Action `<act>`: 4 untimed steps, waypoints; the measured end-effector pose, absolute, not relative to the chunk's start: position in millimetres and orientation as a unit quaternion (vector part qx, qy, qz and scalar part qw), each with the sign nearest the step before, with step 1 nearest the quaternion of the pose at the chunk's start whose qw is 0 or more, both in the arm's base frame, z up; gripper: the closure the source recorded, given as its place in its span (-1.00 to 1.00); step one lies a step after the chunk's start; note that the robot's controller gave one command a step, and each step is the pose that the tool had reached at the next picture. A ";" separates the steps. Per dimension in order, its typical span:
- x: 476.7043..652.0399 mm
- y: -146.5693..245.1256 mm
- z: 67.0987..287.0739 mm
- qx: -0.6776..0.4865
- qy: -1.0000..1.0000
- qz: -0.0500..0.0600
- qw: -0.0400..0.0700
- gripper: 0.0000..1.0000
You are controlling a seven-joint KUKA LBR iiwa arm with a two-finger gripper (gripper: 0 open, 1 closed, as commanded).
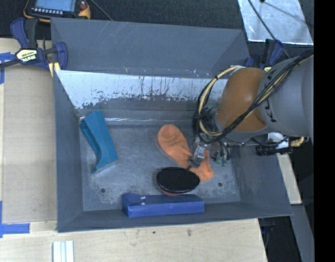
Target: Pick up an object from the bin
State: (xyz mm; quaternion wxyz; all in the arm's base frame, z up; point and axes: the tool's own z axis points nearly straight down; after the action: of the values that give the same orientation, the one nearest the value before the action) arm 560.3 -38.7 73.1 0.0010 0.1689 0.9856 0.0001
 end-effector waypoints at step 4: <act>592.2 9.4 248.9 0.175 0.985 -0.001 -0.001 1.00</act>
Offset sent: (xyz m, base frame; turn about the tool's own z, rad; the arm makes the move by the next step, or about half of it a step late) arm 0.0480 0.0189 0.0885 -0.0187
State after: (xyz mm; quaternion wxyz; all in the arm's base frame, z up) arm 592.2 9.4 248.9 -0.0008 0.1751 0.9846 -0.0012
